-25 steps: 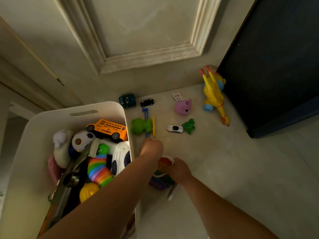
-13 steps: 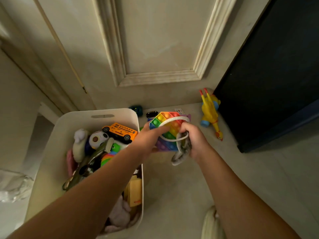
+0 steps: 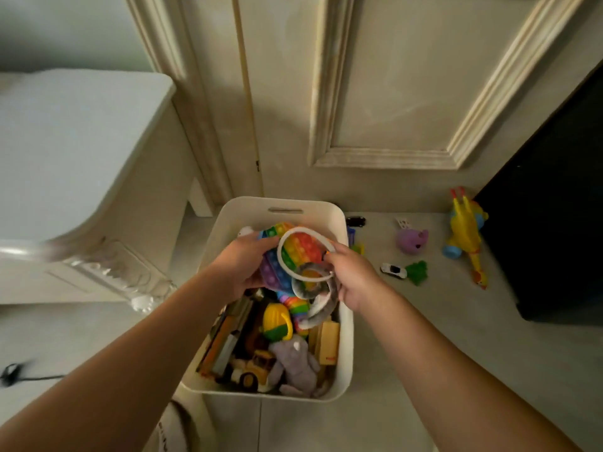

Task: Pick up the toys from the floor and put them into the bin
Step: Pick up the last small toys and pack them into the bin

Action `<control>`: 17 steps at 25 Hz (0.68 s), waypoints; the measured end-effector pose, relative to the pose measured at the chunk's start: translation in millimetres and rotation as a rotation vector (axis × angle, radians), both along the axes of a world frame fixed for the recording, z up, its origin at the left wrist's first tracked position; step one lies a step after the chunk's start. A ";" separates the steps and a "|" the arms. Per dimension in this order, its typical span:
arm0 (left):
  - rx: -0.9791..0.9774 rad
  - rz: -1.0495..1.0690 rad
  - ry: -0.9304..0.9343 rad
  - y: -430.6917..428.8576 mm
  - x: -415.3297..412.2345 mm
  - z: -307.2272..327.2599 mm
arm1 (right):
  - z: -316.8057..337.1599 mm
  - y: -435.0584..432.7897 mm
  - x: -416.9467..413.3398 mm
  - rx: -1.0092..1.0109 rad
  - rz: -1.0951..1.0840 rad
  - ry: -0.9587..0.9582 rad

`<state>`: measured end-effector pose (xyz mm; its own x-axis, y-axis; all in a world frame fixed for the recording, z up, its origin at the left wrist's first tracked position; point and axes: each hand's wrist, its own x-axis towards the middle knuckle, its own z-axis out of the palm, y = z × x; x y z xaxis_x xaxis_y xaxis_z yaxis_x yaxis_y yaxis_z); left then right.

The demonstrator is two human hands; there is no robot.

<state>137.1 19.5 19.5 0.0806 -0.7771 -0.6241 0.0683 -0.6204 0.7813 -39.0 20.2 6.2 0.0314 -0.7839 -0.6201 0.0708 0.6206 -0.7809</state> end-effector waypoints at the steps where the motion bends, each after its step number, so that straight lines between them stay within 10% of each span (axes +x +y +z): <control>1: 0.027 -0.020 -0.064 5.0 11.5 -5.9 | -5.9 4.0 8.1 0.026 0.023 0.033; 6: 0.085 -0.227 -0.386 24.4 44.3 -26.1 | -29.3 17.0 25.8 0.132 0.216 0.259; 13: 0.136 -0.220 -0.077 31.0 50.1 -27.5 | -35.4 24.3 36.5 -0.134 0.748 0.613; 17: 0.168 -0.368 -0.300 31.2 56.6 -26.1 | -35.5 23.3 30.4 -0.163 0.814 0.900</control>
<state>193.7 50.7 -6.6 0.0149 -0.6787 -0.7343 -0.3908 -0.6799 0.6205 -8.6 43.6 -29.3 0.1594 -0.8059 -0.5702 -0.8978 0.1219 -0.4232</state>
